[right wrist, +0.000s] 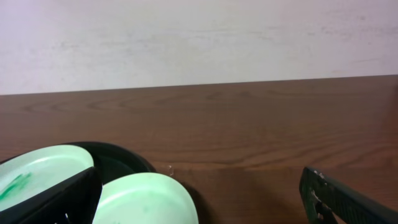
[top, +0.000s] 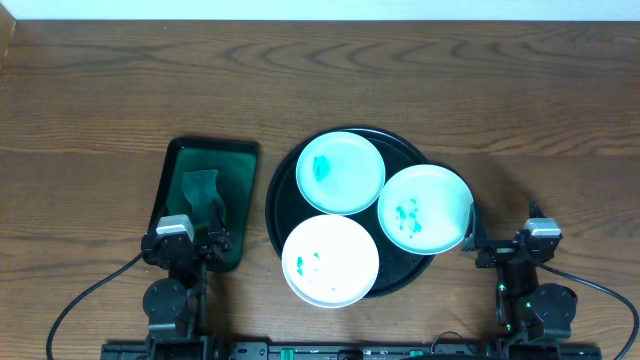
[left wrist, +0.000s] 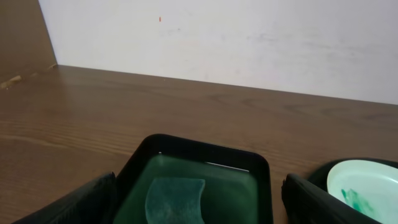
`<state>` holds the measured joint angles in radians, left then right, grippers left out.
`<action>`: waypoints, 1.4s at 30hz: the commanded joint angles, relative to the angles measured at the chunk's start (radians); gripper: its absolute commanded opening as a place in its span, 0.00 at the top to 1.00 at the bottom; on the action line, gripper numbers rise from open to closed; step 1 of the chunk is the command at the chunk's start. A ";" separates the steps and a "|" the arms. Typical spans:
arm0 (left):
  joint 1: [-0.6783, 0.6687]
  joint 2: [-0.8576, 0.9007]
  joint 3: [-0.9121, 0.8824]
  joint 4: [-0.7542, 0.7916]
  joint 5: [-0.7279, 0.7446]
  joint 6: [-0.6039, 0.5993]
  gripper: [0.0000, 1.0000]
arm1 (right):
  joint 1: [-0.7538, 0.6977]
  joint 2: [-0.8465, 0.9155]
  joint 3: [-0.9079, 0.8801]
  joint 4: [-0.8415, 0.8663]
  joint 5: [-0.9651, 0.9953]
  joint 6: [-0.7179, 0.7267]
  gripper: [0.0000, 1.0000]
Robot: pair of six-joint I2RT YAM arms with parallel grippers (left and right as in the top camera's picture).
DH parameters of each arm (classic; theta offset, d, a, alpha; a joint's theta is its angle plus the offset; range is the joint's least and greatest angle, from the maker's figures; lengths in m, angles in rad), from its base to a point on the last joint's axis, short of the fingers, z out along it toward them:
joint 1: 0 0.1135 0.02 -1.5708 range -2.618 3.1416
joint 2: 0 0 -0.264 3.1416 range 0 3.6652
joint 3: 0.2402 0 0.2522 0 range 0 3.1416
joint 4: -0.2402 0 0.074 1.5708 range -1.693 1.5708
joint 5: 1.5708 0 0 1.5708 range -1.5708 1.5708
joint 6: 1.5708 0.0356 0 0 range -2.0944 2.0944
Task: Clean dirty plates on tray and stack at the side
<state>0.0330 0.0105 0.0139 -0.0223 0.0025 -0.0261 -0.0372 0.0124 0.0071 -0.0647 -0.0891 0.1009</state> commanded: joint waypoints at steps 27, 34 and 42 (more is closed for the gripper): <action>0.005 0.266 0.033 -0.052 0.017 -0.024 0.15 | -0.008 0.001 -0.002 -0.005 0.010 -0.013 0.01; 0.005 0.328 0.062 -0.052 0.018 -0.026 0.15 | -0.008 0.001 -0.002 -0.005 0.010 -0.013 0.01; 0.005 0.328 0.122 -0.052 0.069 -0.035 0.15 | -0.008 0.001 -0.002 -0.005 0.010 -0.013 0.01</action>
<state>0.0330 0.3382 0.0845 -0.0765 0.0456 -0.0498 -0.0372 0.0128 0.0071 -0.0647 -0.0891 0.1009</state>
